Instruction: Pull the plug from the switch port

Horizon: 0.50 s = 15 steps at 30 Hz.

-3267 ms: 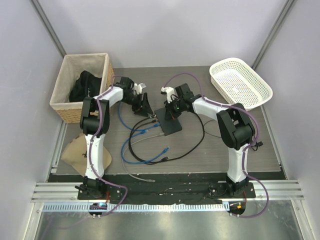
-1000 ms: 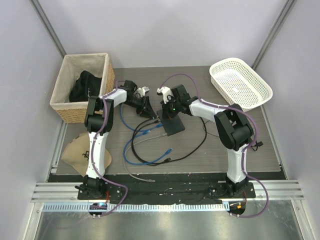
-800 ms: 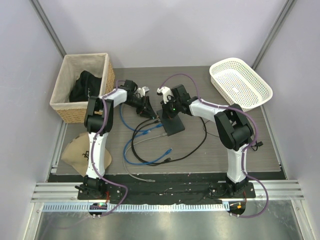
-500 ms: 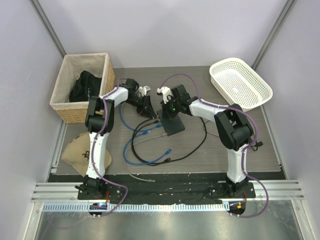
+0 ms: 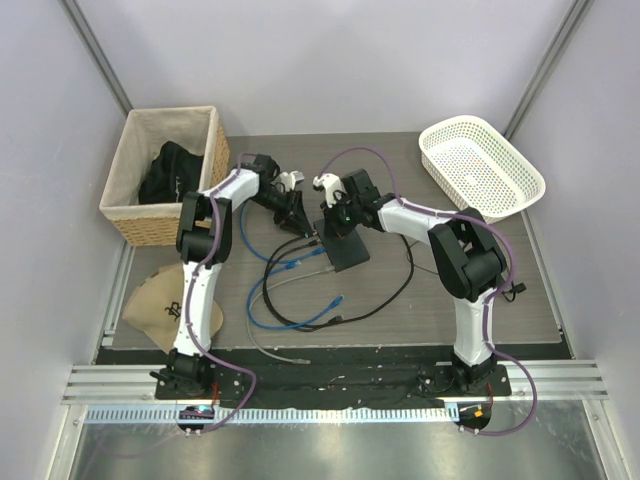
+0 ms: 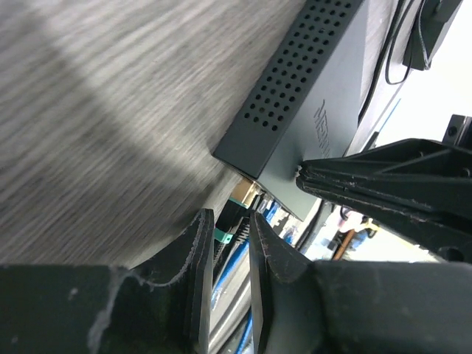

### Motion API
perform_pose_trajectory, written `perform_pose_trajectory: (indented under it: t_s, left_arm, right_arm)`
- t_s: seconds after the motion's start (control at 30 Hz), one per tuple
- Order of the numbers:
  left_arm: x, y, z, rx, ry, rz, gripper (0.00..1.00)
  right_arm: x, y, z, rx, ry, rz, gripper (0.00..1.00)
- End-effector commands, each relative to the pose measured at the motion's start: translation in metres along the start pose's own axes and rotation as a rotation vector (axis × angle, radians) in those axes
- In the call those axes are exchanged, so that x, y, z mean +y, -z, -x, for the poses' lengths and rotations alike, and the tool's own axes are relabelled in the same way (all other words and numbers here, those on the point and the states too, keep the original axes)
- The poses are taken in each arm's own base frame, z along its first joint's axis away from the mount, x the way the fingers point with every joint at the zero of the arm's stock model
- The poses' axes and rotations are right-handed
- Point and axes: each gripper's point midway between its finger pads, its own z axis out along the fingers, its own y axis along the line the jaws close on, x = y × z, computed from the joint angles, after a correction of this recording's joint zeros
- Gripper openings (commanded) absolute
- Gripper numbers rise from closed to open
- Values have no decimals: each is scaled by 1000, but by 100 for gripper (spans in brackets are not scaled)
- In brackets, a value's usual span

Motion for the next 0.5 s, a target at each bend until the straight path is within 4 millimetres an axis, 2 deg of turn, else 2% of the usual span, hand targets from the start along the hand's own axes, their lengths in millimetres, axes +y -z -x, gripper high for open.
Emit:
perform_pose_trajectory:
  t_s: [0.0, 0.1, 0.23, 0.3, 0.43, 0.47]
  left_arm:
    - [37, -5, -1, 21, 12, 181, 0]
    - [36, -2, -10, 25, 17, 191, 0]
    - [49, -5, -40, 81, 23, 198, 0]
    - [53, -6, -48, 97, 6, 202, 0]
    - [53, -5, -45, 92, -3, 205, 0]
    - [48, -3, -34, 70, -27, 204, 0]
  right_arm:
    - [5, -10, -80, 244, -46, 1, 1]
    - [6, -11, -80, 244, -44, 2, 1]
    - [6, -12, -80, 246, -38, 3, 1]
    - [6, -11, -79, 243, -37, 3, 1]
    - [7, -12, -81, 250, -40, 7, 1]
    - [7, -13, -81, 251, -41, 7, 1]
